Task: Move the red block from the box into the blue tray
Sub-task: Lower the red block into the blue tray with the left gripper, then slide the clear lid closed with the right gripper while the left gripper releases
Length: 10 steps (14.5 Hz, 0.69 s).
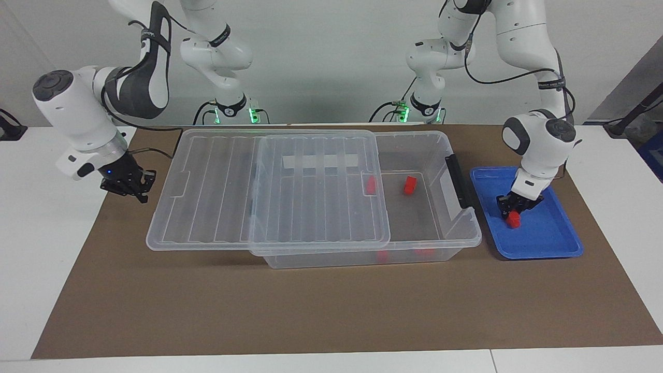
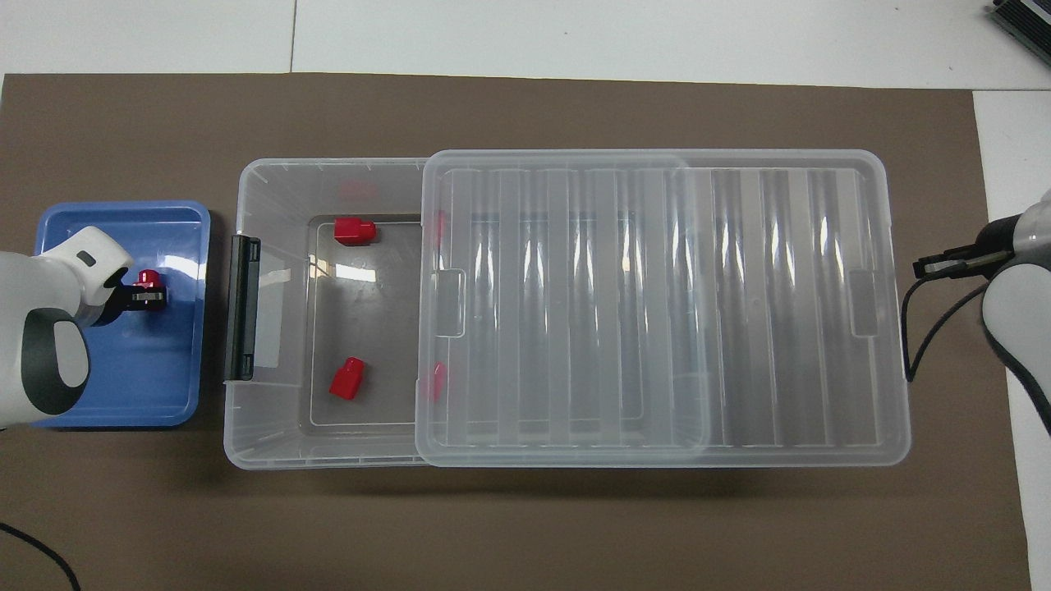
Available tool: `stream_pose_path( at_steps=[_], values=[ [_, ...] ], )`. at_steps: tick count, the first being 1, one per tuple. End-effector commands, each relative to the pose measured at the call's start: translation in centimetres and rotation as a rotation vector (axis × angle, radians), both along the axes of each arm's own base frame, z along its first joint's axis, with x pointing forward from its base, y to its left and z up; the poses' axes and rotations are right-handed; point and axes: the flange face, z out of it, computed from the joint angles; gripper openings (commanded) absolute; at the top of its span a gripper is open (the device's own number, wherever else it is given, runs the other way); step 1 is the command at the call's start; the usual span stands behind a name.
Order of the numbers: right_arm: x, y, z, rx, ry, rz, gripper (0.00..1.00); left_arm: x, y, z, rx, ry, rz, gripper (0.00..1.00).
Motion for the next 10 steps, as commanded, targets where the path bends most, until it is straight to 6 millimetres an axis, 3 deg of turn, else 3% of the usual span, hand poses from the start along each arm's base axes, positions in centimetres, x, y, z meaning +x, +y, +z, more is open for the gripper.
stream_pose_path(
  at_steps=[1,2,4,10],
  values=[
    [0.1,1.0,-0.3,0.022,-0.019,0.024,0.00,0.1,-0.1,-1.4,-0.002,-0.010,0.010,0.00],
    [0.1,1.3,-0.3,0.027,-0.018,0.025,0.00,0.0,-0.1,-1.5,-0.003,-0.007,0.008,0.23],
    [0.3,1.9,-0.3,0.047,-0.023,0.024,0.00,0.0,-0.1,-1.6,-0.001,-0.004,0.001,1.00],
    [0.8,4.6,-0.3,0.050,-0.031,0.048,0.00,0.0,-0.1,-1.5,-0.001,-0.005,0.001,1.00]
  ],
)
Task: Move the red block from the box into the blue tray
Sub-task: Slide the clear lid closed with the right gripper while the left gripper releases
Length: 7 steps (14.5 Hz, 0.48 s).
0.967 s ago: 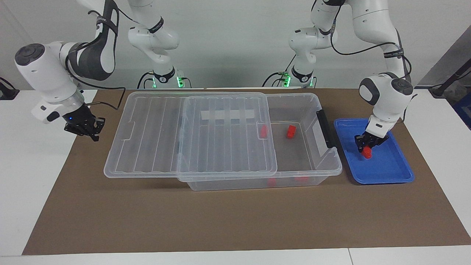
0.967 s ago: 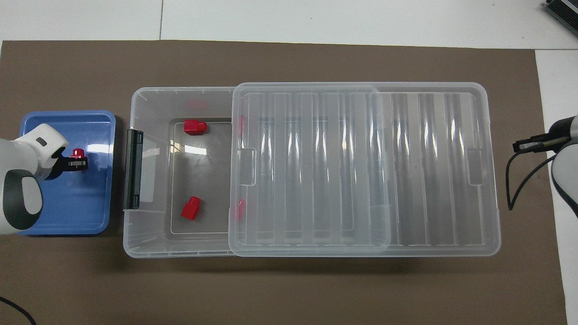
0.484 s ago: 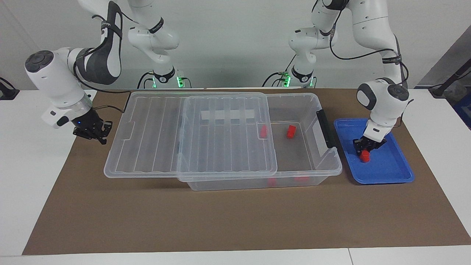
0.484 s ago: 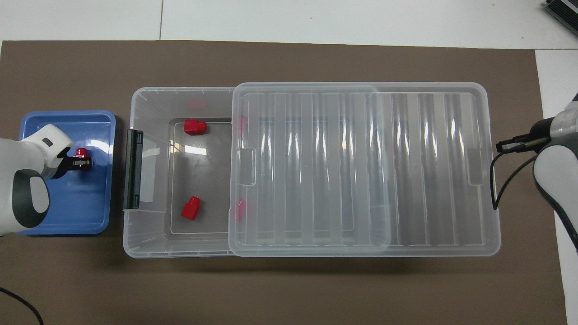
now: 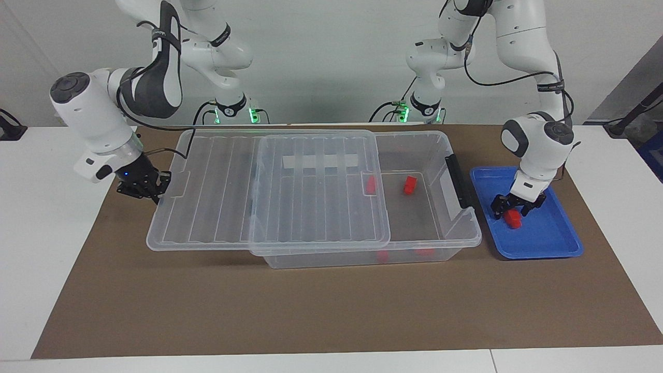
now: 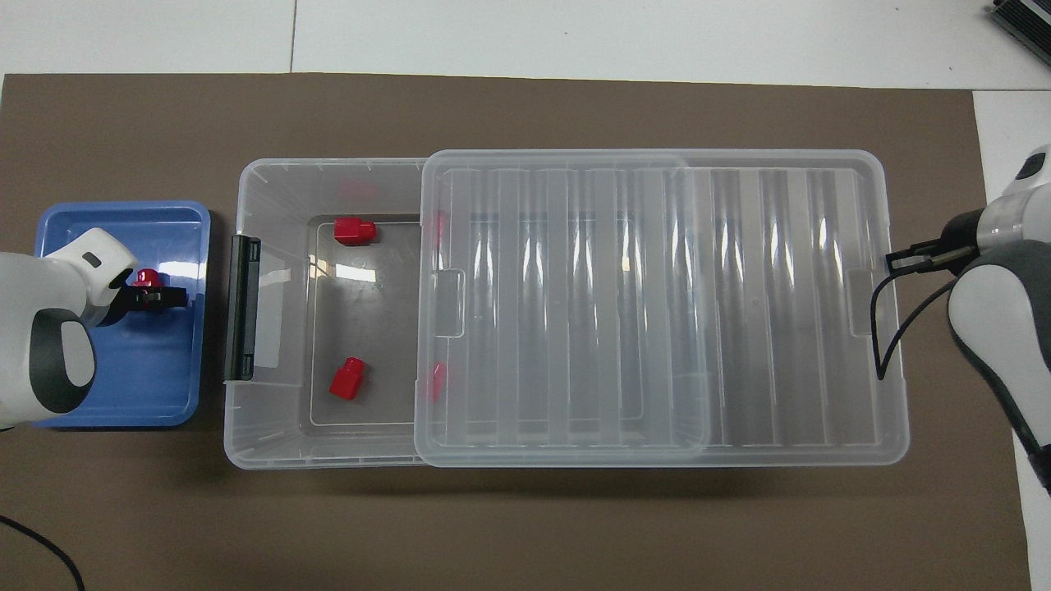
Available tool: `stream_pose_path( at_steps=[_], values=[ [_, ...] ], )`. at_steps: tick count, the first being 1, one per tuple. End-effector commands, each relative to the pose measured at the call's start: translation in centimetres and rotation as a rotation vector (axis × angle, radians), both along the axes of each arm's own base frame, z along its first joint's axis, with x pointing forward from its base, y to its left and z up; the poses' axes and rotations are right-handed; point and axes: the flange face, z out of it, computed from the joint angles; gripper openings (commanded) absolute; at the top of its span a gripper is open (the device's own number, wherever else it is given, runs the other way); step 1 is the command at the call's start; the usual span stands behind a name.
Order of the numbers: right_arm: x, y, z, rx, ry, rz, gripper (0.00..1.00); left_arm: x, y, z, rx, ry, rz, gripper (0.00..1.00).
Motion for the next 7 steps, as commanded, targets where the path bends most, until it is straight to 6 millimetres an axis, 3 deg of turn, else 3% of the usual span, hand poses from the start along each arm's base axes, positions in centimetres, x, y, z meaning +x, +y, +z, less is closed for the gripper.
stream_pose_path(
  at_steps=[1,4,7],
  values=[
    [0.2,1.4,-0.3,0.027,-0.016,0.000,0.00,0.0,-0.1,-0.5,-0.003,-0.010,0.002,1.00],
    [0.4,3.8,-0.3,0.031,-0.013,-0.003,0.00,0.2,-0.5,0.3,-0.006,-0.002,-0.006,1.00],
    [0.6,6.8,-0.2,0.036,-0.010,-0.017,0.00,1.2,-0.9,4.7,-0.021,0.054,-0.012,1.00]
  ],
)
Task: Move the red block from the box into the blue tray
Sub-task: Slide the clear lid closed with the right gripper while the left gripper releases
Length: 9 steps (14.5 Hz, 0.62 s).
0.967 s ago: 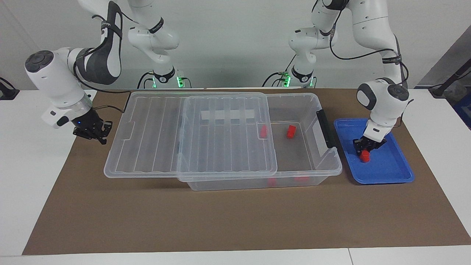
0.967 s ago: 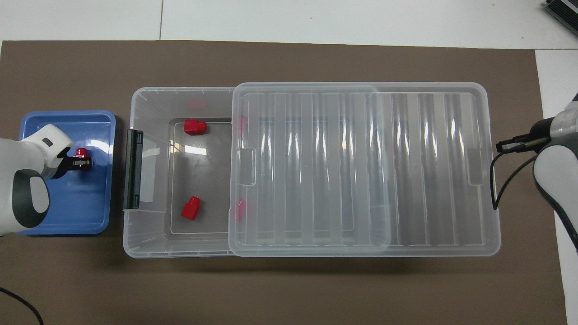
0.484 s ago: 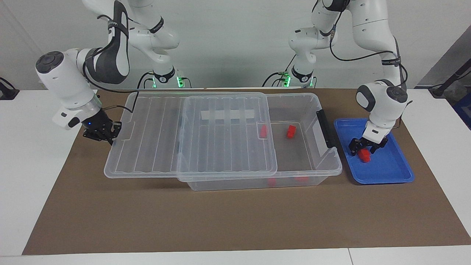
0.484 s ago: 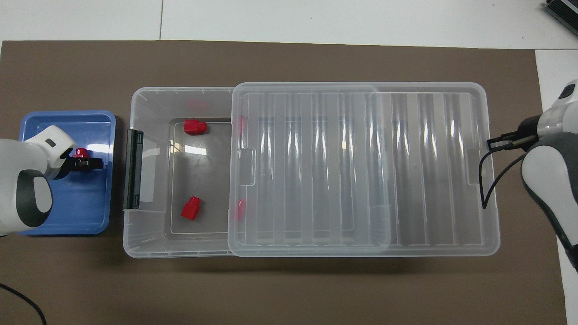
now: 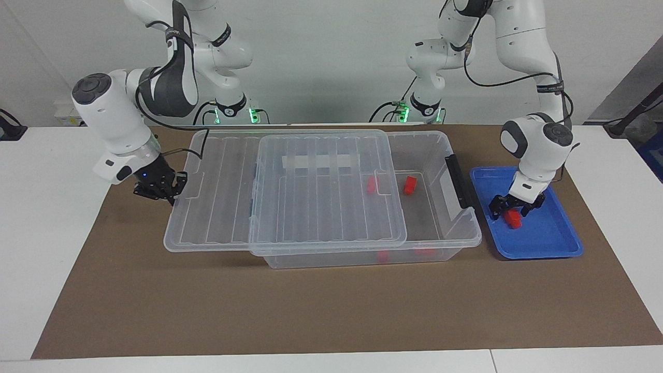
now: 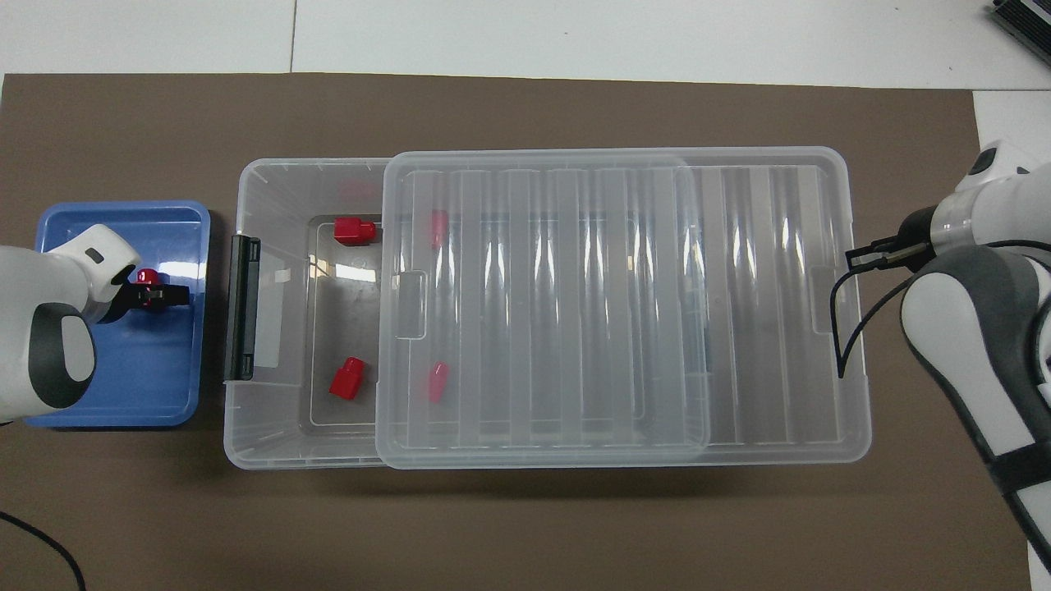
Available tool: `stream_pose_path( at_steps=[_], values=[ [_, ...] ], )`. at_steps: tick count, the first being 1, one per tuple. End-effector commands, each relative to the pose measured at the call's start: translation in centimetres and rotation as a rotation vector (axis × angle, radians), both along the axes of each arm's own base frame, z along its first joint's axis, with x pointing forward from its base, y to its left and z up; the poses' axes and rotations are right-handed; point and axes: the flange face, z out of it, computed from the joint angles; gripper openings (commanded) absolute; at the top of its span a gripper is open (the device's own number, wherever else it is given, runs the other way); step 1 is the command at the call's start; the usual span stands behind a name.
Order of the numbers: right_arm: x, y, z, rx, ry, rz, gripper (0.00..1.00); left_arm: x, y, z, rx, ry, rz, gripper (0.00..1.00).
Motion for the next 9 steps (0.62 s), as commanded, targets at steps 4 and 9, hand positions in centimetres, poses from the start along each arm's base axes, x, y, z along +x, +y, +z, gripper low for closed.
stream_pose_path(
  at_steps=[4,9],
  values=[
    [0.2,4.9,0.0,0.037,-0.011,-0.042,0.00,0.1,-1.3,8.3,-0.029,0.049,-0.018,1.00],
    [-0.1,9.1,0.0,0.044,-0.003,-0.056,0.00,-1.0,-3.9,15.8,-0.190,0.111,0.011,1.00]
  ],
)
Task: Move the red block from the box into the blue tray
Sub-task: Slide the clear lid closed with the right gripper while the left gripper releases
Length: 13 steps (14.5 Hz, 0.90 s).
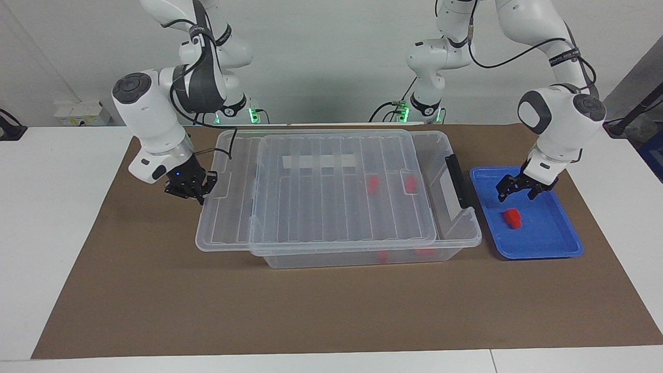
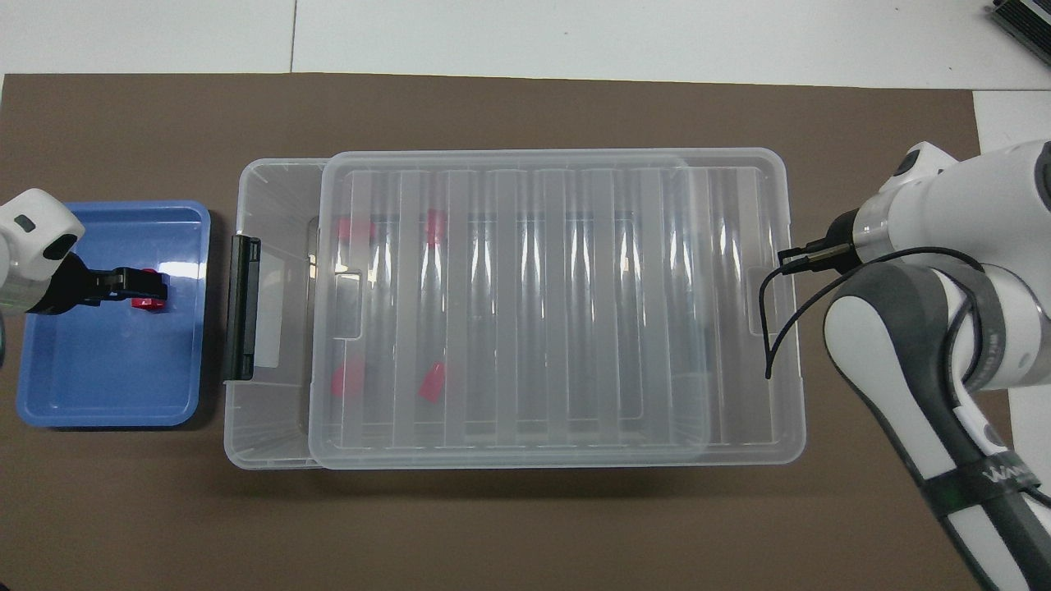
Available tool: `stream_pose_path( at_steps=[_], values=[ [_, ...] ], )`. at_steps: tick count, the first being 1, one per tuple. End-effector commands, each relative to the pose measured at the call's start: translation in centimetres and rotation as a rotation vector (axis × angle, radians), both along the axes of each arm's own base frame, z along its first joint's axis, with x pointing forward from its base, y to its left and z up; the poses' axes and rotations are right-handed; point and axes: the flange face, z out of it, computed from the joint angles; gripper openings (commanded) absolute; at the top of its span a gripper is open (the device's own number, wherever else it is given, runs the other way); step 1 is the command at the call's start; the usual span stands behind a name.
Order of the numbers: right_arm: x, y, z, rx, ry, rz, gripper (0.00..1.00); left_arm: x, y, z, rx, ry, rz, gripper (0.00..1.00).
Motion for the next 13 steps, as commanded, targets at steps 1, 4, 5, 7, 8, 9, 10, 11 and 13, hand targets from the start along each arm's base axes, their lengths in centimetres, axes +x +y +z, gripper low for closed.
stream_pose_path(
  at_steps=[1,4,5,7,8,9,10,11,13],
  values=[
    [0.0,2.0,-0.1,0.035,-0.010,-0.027,0.00,-0.6,-2.4,5.0,-0.044,0.014,-0.041,1.00],
    [0.0,3.8,0.2,0.099,-0.021,-0.043,0.00,-2.9,-4.0,9.7,-0.053,-0.006,-0.074,1.00],
    [-0.1,4.1,0.2,0.101,-0.021,-0.039,0.00,-3.5,-4.7,10.9,-0.054,-0.014,-0.088,1.00],
    [-0.3,5.0,0.2,0.104,-0.017,-0.031,0.00,-4.4,-5.9,12.6,-0.052,-0.019,-0.113,1.00],
    [-0.4,5.4,0.1,0.107,-0.013,-0.028,0.00,-4.7,-6.0,13.1,-0.051,-0.016,-0.117,1.00],
    [-0.6,6.1,0.1,0.112,-0.008,-0.027,0.00,-4.9,-6.1,13.8,-0.051,-0.015,-0.122,1.00],
    [-0.6,6.4,0.1,0.119,-0.007,-0.035,0.00,-5.1,-6.0,14.4,-0.046,-0.008,-0.131,1.00],
    [-0.7,6.6,0.1,0.121,-0.005,-0.041,0.00,-5.1,-5.8,15.6,-0.010,-0.009,-0.142,1.00],
    [-0.7,6.6,0.2,0.121,-0.005,-0.040,0.00,-5.1,-5.9,16.6,0.037,-0.011,-0.165,1.00]
  ],
)
